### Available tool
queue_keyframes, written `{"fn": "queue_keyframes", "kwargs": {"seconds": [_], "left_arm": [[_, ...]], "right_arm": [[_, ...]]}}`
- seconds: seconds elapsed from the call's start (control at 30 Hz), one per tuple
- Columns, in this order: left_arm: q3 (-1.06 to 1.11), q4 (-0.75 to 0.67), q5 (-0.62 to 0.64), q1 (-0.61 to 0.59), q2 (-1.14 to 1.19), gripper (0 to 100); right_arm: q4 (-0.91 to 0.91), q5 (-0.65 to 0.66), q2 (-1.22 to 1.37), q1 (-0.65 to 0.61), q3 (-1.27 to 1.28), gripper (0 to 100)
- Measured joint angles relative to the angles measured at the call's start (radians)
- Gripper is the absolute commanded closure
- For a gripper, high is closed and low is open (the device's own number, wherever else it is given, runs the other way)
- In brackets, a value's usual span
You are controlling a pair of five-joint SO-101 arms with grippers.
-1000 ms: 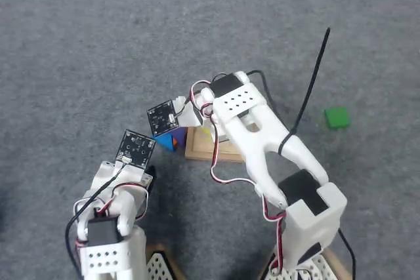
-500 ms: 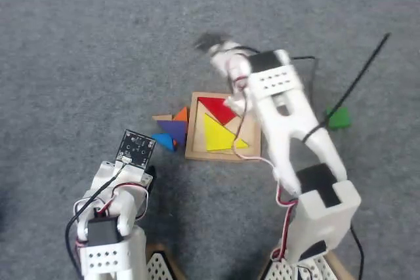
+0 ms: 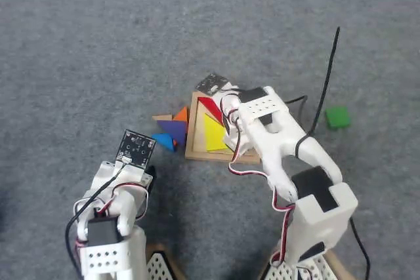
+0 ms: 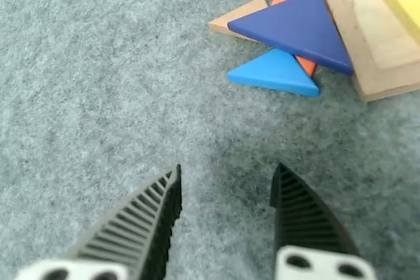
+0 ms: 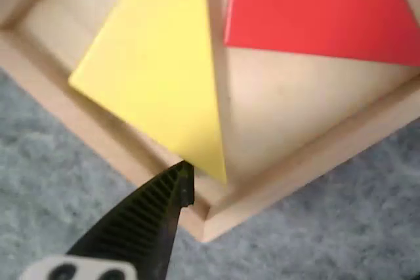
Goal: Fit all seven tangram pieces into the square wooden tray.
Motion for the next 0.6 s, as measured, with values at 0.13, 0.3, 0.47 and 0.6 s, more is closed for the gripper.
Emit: {"fn": "queue_keyframes", "kwargs": {"seconds": [0.13, 0.3, 0.47, 0.6], "left_arm": [[0.0, 0.0, 0.0, 0.0, 0.0, 79], [0.0, 0.0, 0.0, 0.0, 0.0, 79], [0.0, 0.0, 0.0, 0.0, 0.0, 79], [0.0, 0.0, 0.0, 0.0, 0.0, 79]], "right_arm": [[-0.04, -0.009, 0.021, 0.008, -0.002, 45.8], [-0.028, 0.037, 0.08, 0.011, -0.043, 56.7], [0.009, 0.141, 0.112, -0.006, -0.078, 66.7], [0.014, 0.18, 0.112, -0.008, -0.078, 73.9]]}}
